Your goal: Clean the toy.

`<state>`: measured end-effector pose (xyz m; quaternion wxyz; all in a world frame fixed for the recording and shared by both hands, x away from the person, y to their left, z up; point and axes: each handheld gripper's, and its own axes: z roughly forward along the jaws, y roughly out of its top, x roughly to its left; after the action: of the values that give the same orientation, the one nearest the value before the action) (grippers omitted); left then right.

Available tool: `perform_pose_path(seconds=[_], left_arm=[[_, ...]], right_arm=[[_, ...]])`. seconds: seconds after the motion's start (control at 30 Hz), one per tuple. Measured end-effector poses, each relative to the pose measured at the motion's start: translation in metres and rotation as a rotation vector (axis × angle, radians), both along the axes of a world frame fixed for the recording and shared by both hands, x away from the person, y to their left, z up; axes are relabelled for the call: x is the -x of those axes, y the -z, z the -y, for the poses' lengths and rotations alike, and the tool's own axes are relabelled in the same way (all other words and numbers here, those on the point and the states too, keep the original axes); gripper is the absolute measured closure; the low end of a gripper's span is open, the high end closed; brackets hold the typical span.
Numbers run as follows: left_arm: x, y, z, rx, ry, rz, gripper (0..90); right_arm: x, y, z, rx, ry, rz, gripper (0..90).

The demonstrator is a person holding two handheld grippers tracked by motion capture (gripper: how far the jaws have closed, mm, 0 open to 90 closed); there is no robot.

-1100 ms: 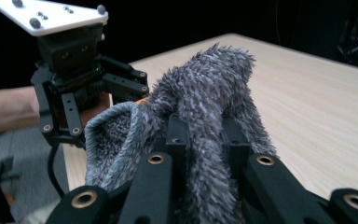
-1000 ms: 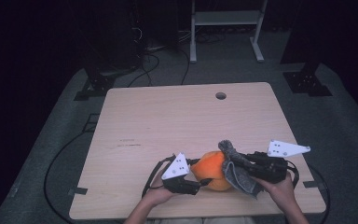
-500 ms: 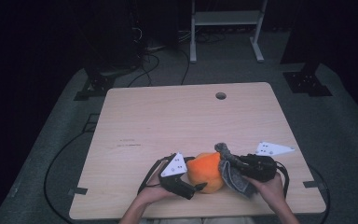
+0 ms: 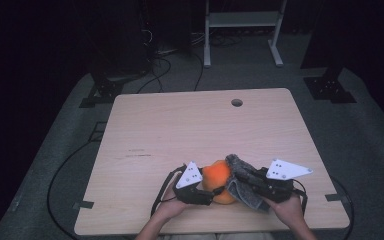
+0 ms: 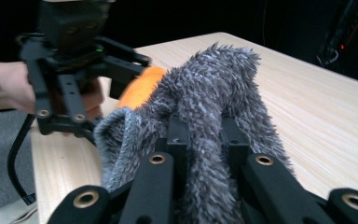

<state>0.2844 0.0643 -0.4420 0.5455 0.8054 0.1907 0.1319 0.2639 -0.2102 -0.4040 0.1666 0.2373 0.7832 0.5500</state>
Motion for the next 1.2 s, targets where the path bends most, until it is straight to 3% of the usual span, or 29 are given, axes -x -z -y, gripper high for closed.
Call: perform_pose_path(seconds=[0.1,0.2,0.27,0.33,0.43,0.57,0.67,0.73,0.8,0.9,1.0,1.1,1.2], left_arm=[[-0.001,0.000,0.001,0.012,-0.020,-0.014,28.8],[-0.002,0.000,0.001,0.016,-0.024,-0.019,28.7],[-0.003,0.000,0.002,0.023,-0.023,-0.025,28.8],[-0.002,0.000,0.003,0.017,-0.018,-0.017,29.9],[0.000,-0.002,0.003,0.002,-0.017,-0.010,31.3],[0.001,-0.002,0.004,0.000,-0.012,-0.002,32.0],[0.002,-0.007,0.007,-0.008,-0.011,0.019,32.6],[0.003,-0.012,0.010,-0.012,-0.020,0.040,33.0],[0.004,-0.016,0.011,-0.009,-0.016,0.045,33.5],[0.005,-0.017,0.008,-0.019,-0.015,0.041,33.8],[0.006,-0.016,0.007,-0.052,-0.002,0.047,33.7],[0.007,-0.014,0.009,-0.047,0.026,0.056,26.9],[0.000,-0.013,0.005,-0.024,0.036,0.010,15.1]], right_arm=[[-0.008,0.006,0.011,0.008,0.056,-0.034,77.5],[-0.007,0.009,0.015,0.009,0.061,-0.041,77.5],[-0.001,0.005,0.009,0.011,0.034,-0.020,77.5],[0.007,0.000,-0.003,0.018,-0.014,0.030,77.5],[0.011,-0.003,-0.012,0.052,-0.022,0.067,77.5],[0.000,0.000,0.003,0.042,0.045,0.044,77.6],[-0.009,0.005,0.017,0.023,0.091,-0.003,77.5],[-0.007,0.003,0.018,-0.005,0.079,-0.008,77.5],[-0.002,-0.004,0.010,-0.044,0.030,0.021,77.4],[0.003,-0.010,0.001,-0.028,0.003,0.054,77.3],[-0.004,0.000,0.003,-0.010,0.021,0.013,77.2],[-0.008,0.009,0.007,-0.020,0.028,-0.027,77.2],[-0.006,0.009,0.007,0.006,0.030,-0.014,77.1]])
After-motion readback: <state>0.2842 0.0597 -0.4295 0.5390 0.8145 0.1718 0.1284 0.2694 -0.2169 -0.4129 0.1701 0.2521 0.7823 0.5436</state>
